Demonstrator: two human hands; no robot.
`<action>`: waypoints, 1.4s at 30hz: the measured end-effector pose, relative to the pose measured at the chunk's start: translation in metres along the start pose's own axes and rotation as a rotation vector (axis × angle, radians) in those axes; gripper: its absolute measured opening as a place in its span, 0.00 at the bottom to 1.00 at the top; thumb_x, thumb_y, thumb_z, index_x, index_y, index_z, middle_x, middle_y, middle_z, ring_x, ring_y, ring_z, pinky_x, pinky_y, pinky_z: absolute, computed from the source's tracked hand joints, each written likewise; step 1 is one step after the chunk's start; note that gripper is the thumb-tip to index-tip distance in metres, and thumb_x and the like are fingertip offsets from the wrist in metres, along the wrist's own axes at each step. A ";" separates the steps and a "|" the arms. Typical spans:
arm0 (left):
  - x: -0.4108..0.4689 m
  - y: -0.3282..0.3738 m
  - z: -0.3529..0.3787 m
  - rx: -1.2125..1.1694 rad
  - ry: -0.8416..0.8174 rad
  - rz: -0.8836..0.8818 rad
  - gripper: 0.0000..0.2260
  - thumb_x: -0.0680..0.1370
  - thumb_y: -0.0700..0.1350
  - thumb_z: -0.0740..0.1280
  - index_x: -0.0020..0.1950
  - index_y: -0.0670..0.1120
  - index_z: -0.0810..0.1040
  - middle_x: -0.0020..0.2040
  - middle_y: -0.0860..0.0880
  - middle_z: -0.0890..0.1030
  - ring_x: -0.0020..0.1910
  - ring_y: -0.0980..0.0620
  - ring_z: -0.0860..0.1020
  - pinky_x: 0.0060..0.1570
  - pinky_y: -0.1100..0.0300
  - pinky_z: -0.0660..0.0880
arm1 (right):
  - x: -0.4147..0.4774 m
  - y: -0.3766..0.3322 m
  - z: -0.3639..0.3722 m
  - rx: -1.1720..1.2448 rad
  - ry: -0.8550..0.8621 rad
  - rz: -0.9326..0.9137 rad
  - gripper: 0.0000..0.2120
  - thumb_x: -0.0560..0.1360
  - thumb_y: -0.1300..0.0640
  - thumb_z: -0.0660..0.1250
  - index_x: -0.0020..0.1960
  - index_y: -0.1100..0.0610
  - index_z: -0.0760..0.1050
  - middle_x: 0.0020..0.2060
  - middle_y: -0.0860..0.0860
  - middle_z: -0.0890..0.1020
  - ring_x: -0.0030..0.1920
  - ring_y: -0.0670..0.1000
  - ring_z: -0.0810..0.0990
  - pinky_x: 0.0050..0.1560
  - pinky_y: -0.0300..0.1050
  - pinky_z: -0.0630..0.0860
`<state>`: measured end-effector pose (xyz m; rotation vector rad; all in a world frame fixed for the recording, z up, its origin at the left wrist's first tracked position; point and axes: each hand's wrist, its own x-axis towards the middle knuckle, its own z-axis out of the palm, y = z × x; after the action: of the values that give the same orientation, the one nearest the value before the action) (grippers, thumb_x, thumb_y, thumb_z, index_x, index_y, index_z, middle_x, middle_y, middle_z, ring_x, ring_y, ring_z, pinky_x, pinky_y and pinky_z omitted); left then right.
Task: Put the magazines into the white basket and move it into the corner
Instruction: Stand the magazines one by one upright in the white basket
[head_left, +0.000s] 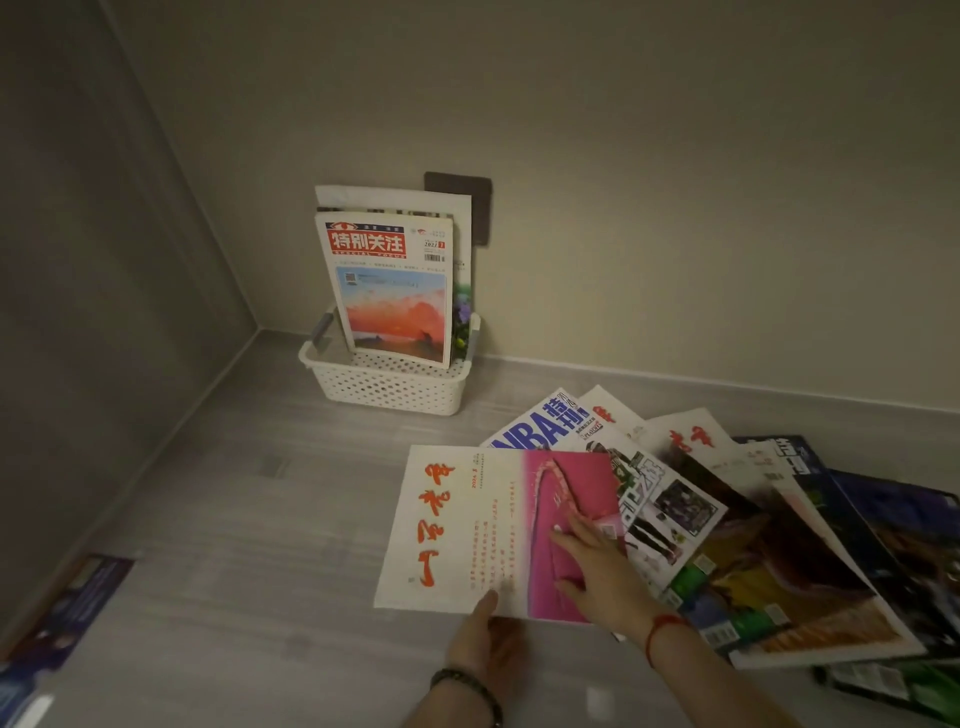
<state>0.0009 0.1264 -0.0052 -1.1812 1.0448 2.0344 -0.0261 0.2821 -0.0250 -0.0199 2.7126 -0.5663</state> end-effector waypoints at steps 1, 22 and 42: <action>0.001 -0.001 0.002 0.008 -0.004 0.047 0.11 0.76 0.43 0.64 0.55 0.39 0.72 0.46 0.40 0.78 0.43 0.40 0.76 0.42 0.50 0.74 | 0.000 0.000 0.000 -0.007 -0.005 -0.003 0.29 0.76 0.52 0.61 0.73 0.48 0.53 0.76 0.48 0.43 0.75 0.52 0.44 0.75 0.55 0.50; -0.072 0.209 0.012 1.085 -0.634 1.078 0.18 0.77 0.36 0.59 0.56 0.59 0.68 0.54 0.53 0.78 0.51 0.59 0.80 0.44 0.64 0.79 | 0.072 -0.062 -0.144 0.872 0.170 -0.134 0.46 0.65 0.52 0.73 0.73 0.46 0.48 0.71 0.52 0.64 0.68 0.51 0.67 0.63 0.46 0.65; 0.047 0.462 0.049 0.747 -0.076 1.155 0.08 0.74 0.38 0.66 0.53 0.41 0.76 0.53 0.42 0.79 0.54 0.44 0.78 0.54 0.47 0.77 | 0.246 -0.178 -0.196 0.730 0.781 0.021 0.05 0.72 0.63 0.67 0.46 0.63 0.79 0.40 0.55 0.81 0.43 0.60 0.82 0.48 0.61 0.79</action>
<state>-0.3975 -0.0781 0.1274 -0.0296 2.5094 1.9635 -0.3359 0.1719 0.1245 0.5137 2.9788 -1.8323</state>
